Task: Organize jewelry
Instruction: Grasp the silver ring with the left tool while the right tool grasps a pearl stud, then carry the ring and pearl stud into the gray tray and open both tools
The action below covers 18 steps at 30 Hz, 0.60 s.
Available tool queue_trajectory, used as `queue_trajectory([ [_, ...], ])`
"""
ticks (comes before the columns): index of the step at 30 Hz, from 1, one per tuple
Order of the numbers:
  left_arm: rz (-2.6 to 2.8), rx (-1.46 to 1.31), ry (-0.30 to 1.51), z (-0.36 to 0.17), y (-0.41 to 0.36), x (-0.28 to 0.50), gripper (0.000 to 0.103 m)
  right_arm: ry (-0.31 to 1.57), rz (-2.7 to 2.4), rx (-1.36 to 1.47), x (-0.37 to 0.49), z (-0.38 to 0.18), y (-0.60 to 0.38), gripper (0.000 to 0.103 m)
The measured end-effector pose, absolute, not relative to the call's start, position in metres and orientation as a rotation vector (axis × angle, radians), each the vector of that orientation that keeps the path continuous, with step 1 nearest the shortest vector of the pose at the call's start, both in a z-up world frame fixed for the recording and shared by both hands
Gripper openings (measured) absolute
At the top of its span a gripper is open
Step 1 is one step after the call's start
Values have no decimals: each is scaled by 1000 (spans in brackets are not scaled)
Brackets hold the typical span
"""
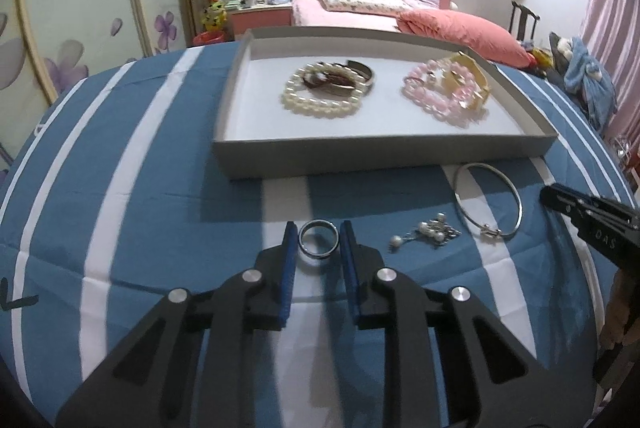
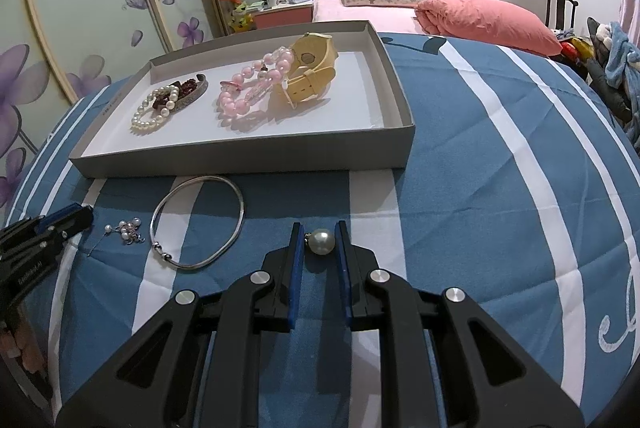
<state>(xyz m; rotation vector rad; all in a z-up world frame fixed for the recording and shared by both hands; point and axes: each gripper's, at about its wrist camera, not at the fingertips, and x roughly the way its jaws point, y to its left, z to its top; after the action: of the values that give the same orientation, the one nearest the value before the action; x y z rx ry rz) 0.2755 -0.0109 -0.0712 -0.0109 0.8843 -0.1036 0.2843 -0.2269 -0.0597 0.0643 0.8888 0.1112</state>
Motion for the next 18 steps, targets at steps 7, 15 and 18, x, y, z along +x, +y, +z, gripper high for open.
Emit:
queue_trajectory([
  [7,-69,-58,851,-66,7,272,22,874,114,64,281,-58,-223,17],
  [15,-74,-63,839,-65,7,270,22,859,109,60,280,-56,-223,17],
  [18,-84,-62,829,-63,7,266,22,845,114,65,276,-54,-225,17],
])
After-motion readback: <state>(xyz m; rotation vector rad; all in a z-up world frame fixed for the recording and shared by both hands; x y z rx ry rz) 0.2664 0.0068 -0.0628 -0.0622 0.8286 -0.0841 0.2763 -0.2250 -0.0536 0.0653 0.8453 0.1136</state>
